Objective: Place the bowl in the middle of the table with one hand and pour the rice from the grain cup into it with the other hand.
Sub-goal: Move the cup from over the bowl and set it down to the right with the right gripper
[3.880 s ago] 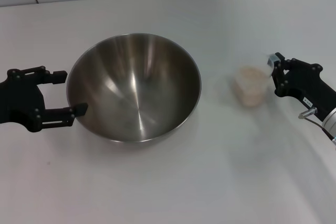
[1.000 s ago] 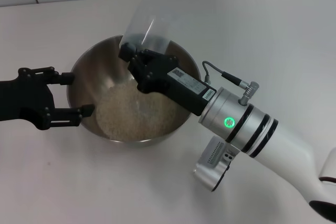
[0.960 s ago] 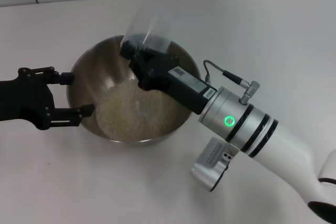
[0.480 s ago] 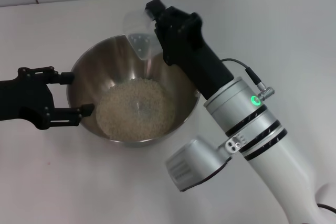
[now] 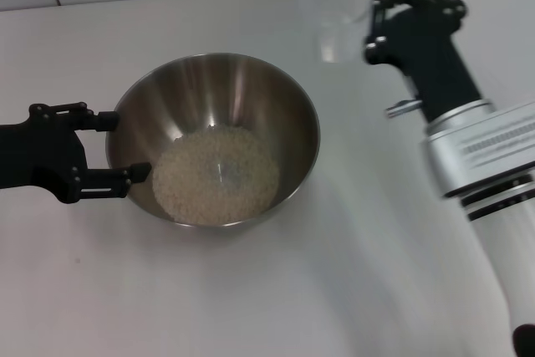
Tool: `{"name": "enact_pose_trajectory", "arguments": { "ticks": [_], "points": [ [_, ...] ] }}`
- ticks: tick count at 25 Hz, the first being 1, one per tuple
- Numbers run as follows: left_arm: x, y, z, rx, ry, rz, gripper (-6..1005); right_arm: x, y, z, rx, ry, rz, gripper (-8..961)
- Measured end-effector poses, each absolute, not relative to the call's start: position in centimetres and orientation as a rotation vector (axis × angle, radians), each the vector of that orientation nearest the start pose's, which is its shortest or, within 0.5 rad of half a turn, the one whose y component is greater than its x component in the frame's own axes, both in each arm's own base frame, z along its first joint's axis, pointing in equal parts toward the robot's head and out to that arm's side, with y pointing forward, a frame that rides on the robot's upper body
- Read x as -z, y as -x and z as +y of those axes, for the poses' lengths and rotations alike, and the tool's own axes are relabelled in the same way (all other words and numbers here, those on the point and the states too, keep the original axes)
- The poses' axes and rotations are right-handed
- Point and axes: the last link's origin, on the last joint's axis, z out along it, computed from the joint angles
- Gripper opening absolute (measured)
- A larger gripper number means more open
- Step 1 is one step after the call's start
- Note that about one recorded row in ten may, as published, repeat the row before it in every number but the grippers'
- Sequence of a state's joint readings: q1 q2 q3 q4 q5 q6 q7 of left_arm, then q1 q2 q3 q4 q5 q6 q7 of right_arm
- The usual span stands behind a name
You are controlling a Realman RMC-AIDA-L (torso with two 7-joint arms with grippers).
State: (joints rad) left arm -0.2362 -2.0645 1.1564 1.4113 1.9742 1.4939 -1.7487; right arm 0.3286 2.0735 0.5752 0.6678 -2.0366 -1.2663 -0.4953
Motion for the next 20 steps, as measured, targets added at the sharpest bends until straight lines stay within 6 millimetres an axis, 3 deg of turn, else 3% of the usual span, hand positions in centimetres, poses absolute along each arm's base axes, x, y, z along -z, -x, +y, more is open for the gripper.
{"name": "enact_pose_trajectory", "arguments": {
  "ticks": [2, 3, 7, 11, 20],
  "points": [
    [-4.4, 22.3, 30.5, 0.261, 2.756, -0.378, 814, 4.4, -25.8, 31.6, -0.795, 1.573, 0.343, 136],
    [-4.4, 22.3, 30.5, 0.262, 2.756, -0.378, 814, 4.4, -25.8, 31.6, -0.795, 1.573, 0.343, 137],
    [-4.2, 22.2, 30.5, 0.262, 2.757, -0.378, 814, 4.5, -29.1, 33.6, -0.720, 1.663, 0.488, 143],
    [-4.0, 22.1, 30.6, 0.263, 2.764, -0.370, 814, 4.8, -29.8, 34.4, -0.650, 1.705, 0.517, 148],
    [-3.9, 21.8, 30.8, 0.265, 2.768, -0.360, 814, 6.9, -29.4, 35.0, -0.542, 1.881, 0.489, 160]
  ]
}}
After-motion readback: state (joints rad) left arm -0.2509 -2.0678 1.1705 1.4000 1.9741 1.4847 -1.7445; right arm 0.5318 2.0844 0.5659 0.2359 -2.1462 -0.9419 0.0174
